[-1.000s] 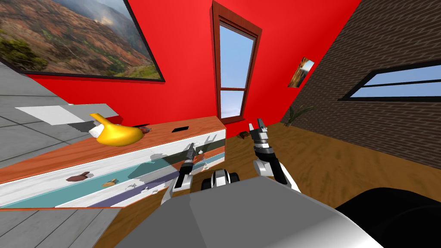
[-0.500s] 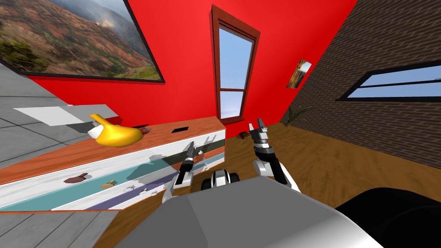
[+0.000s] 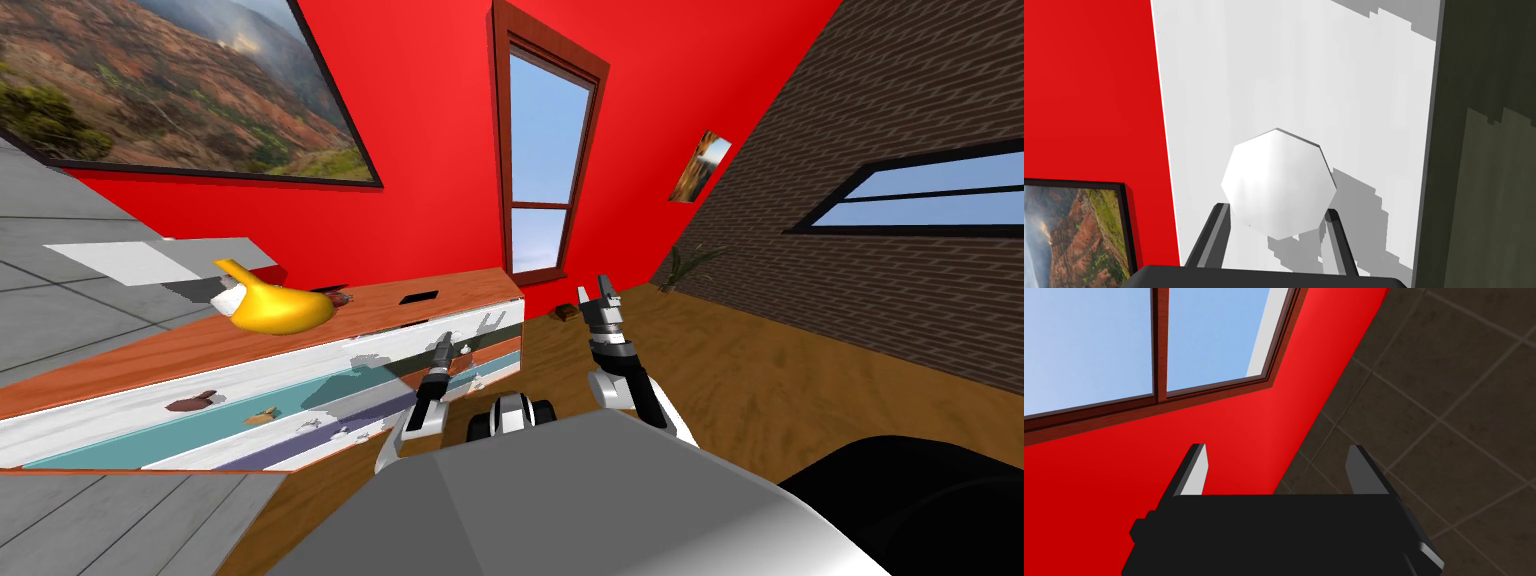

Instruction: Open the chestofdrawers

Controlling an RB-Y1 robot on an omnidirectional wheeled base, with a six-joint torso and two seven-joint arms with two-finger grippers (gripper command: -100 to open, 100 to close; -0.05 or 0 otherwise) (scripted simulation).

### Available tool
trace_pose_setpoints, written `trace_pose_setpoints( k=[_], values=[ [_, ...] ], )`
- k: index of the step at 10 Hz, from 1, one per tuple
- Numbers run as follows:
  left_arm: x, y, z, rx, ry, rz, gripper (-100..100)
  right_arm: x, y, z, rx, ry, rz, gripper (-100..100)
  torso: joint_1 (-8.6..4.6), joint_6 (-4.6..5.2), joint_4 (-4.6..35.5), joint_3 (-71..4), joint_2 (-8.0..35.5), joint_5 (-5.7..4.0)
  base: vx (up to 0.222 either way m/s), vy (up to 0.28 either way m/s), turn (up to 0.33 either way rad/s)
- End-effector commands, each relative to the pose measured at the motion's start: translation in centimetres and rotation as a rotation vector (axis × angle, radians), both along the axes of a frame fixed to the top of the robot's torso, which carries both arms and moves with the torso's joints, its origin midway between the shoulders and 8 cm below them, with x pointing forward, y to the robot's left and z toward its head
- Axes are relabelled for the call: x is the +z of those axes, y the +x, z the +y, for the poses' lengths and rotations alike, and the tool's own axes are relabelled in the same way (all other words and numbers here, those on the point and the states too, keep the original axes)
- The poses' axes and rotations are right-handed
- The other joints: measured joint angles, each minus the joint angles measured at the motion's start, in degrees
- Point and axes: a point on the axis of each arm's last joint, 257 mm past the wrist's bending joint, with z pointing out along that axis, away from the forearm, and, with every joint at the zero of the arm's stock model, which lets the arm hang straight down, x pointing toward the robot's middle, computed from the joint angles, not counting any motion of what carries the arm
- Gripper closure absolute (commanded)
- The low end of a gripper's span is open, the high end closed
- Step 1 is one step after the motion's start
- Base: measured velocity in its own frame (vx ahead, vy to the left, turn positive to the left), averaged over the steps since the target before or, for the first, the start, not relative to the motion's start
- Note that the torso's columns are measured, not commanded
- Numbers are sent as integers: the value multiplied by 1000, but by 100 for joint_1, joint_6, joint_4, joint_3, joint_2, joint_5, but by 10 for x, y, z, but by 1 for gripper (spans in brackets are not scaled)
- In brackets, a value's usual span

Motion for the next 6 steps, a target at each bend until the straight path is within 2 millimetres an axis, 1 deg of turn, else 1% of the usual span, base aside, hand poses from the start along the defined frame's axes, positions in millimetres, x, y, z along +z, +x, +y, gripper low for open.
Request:
trace_pose_setpoints(
  k=[1,2,3,4,6],
  values=[
    [5,-1,-2,-5,0,-4,100,0,0,0,0,0,0,0,1,-1,7,-1,0,-3,-170,-50,10],
    [8,-2,-3,-7,0,-6,100,0,0,0,0,0,0,0,-7,1,10,-5,-5,-7,-157,-39,15],
    [0,-3,-1,-2,0,10,100,0,0,0,0,0,0,0,-6,2,13,-9,-11,-10,-71,-13,5],
    [1,-8,-7,-5,0,10,100,0,0,0,0,0,0,0,2,2,8,-23,-37,-8,-141,4,10],
    [4,-10,-11,-8,0,4,100,0,0,0,0,0,0,0,2,1,0,-2,-4,2,-179,-26,7]
  ],
)
